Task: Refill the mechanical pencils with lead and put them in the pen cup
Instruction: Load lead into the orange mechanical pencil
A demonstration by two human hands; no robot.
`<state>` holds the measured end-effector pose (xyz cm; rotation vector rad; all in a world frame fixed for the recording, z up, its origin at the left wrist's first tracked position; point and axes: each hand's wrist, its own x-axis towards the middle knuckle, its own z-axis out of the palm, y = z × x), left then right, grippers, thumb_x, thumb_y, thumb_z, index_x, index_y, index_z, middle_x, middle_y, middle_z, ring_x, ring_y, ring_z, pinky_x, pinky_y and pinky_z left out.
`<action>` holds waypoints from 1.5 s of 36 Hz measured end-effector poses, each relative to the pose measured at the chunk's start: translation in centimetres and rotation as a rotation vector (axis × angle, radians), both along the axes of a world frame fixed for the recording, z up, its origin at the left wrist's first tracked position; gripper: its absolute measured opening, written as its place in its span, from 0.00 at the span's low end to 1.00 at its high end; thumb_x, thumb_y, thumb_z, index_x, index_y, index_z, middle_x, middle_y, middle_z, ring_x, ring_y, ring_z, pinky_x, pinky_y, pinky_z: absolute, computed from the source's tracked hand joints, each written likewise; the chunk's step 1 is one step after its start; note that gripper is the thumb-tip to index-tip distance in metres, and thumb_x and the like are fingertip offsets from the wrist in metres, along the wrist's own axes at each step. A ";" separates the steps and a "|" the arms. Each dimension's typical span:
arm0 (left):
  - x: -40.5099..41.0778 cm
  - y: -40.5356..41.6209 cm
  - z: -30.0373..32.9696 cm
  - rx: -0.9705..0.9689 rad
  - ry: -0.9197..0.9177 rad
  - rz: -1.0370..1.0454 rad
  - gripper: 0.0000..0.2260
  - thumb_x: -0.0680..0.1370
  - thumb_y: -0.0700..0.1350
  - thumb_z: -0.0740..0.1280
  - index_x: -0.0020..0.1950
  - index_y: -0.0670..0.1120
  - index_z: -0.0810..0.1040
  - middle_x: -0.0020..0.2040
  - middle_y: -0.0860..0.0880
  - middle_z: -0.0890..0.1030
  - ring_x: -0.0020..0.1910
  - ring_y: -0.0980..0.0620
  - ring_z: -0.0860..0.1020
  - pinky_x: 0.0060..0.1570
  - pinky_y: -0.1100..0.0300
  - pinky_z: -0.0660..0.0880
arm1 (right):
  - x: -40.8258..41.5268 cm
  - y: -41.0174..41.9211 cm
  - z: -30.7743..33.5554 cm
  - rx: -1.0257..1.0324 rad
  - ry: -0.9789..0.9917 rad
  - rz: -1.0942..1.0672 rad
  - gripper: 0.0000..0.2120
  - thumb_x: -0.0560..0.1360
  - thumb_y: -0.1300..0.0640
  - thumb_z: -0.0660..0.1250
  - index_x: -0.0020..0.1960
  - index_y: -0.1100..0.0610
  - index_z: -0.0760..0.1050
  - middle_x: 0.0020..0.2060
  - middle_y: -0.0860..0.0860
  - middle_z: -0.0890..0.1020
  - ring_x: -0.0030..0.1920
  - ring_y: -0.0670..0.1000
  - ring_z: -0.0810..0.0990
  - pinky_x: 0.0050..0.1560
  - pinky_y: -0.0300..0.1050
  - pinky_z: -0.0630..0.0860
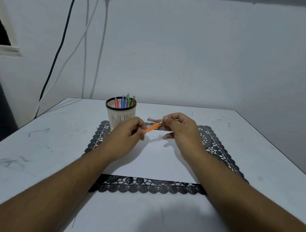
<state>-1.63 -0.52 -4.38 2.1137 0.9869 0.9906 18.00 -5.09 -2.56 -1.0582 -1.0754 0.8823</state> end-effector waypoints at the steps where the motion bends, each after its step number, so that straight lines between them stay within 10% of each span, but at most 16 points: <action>1: 0.0 0.0 0.0 0.001 -0.001 -0.002 0.06 0.84 0.43 0.65 0.50 0.53 0.78 0.39 0.52 0.83 0.38 0.51 0.76 0.44 0.48 0.74 | 0.0 0.0 0.0 0.004 0.011 -0.009 0.04 0.81 0.61 0.69 0.50 0.62 0.79 0.42 0.53 0.88 0.40 0.50 0.85 0.34 0.43 0.80; 12: -0.1 0.2 -0.2 -0.004 -0.026 -0.016 0.06 0.83 0.42 0.65 0.51 0.52 0.78 0.39 0.51 0.83 0.38 0.52 0.75 0.45 0.44 0.75 | 0.5 0.4 -0.4 -0.007 -0.108 -0.018 0.05 0.80 0.61 0.70 0.46 0.61 0.81 0.42 0.58 0.87 0.44 0.55 0.88 0.35 0.48 0.79; 34: 0.1 -0.4 0.3 0.083 0.081 0.000 0.06 0.83 0.43 0.66 0.50 0.54 0.78 0.40 0.56 0.82 0.35 0.60 0.73 0.35 0.67 0.67 | 0.9 -0.3 0.2 -0.032 -0.297 0.006 0.11 0.79 0.53 0.72 0.45 0.61 0.80 0.39 0.54 0.88 0.44 0.55 0.88 0.38 0.48 0.77; 54: 0.7 -0.5 0.1 -0.030 -0.116 -0.043 0.08 0.82 0.38 0.67 0.56 0.51 0.81 0.46 0.51 0.86 0.42 0.52 0.83 0.48 0.54 0.79 | -0.1 -0.1 0.4 -0.026 0.116 0.051 0.04 0.83 0.58 0.67 0.50 0.57 0.78 0.47 0.54 0.88 0.43 0.50 0.86 0.40 0.44 0.81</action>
